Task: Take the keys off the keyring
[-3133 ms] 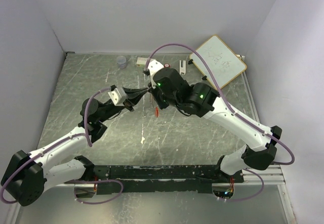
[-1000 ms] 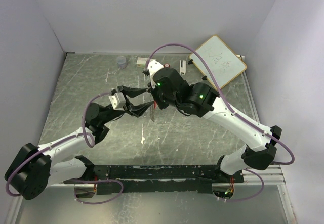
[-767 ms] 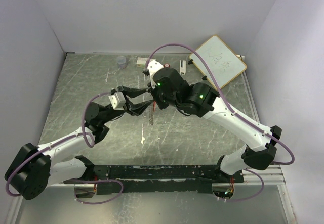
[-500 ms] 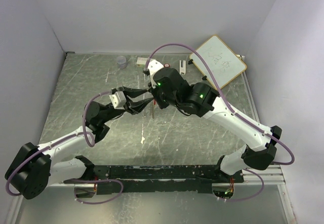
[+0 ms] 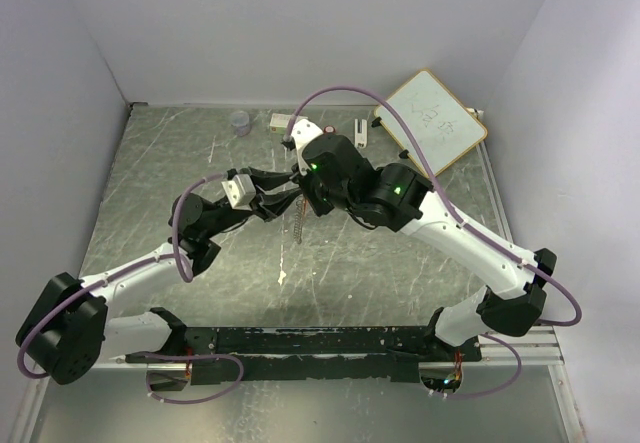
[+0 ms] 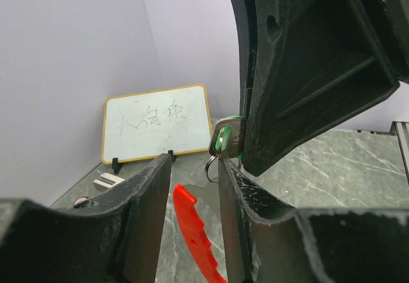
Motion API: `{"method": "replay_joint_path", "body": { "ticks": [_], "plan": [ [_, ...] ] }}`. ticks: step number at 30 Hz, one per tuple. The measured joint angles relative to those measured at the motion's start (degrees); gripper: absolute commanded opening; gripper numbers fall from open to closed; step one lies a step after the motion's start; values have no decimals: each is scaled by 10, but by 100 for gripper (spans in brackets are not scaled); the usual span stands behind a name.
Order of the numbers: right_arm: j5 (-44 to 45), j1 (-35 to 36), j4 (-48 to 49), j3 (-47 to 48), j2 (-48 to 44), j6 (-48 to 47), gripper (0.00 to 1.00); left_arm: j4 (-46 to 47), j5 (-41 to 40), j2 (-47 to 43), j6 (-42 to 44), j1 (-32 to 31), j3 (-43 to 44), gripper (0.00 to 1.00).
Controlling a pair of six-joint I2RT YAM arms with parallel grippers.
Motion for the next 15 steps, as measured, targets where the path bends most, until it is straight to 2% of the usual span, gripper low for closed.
{"method": "replay_joint_path", "body": {
  "ticks": [7, 13, 15],
  "plan": [
    [0, 0, 0, 0, 0, 0, 0, 3, 2, 4, -3, 0, 1, 27],
    [0, 1, 0, -2, 0, 0, 0, 11, 17, 13, -9, 0, 1, 7],
    [0, 1, 0, -2, 0, 0, 0, 13, 23, 14, -10, 0, 1, 7]
  ]
}}
